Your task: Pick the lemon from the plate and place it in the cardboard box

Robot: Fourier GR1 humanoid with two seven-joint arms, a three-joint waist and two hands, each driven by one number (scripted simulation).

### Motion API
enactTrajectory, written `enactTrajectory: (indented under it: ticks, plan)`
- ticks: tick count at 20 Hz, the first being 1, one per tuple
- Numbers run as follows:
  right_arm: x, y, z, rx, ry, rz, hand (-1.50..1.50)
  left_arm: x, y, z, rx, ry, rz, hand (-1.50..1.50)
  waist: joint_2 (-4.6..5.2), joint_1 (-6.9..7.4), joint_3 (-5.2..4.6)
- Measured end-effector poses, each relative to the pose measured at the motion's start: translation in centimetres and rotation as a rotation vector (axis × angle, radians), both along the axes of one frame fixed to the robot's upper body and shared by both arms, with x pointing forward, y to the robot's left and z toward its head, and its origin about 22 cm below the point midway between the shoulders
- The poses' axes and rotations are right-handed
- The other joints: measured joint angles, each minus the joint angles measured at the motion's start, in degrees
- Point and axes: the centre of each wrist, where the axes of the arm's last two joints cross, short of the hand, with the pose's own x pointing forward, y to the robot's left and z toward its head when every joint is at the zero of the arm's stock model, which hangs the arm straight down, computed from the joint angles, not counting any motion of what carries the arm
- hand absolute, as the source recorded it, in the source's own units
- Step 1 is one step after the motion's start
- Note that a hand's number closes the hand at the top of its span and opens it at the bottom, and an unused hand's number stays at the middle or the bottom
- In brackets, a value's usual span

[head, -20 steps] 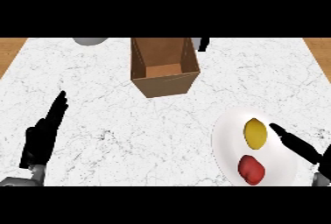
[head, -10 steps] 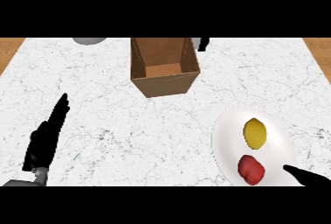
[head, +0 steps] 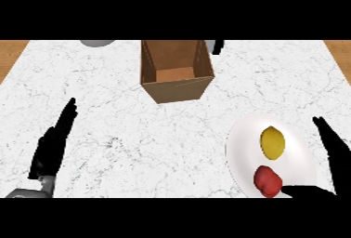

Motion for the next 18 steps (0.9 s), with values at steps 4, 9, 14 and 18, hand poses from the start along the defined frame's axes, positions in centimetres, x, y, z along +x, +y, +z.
enactTrajectory:
  ticks: [4, 9, 14, 18]
  plan:
    - [1.0, 2.3, 0.5, -0.012, 0.040, -0.042, -1.50, 0.0, -0.6, 0.1, 0.003, -0.008, 0.003, 0.00, -0.04, -0.07, 0.09]
    - [1.3, 3.3, -0.4, -0.028, 0.083, -0.081, -1.50, -0.1, 0.1, 0.5, -0.002, -0.001, 0.001, 0.00, -0.06, -0.20, 0.14]
    - [1.9, 3.6, -1.9, -0.030, 0.112, -0.099, -1.50, -0.3, 0.4, 0.0, 0.004, -0.002, 0.006, 0.00, -0.13, -0.23, 0.08]
    - [2.3, 4.0, -2.0, -0.031, 0.112, -0.104, -1.50, -0.5, 0.5, -0.2, 0.002, 0.002, 0.004, 0.00, -0.13, -0.25, 0.09]
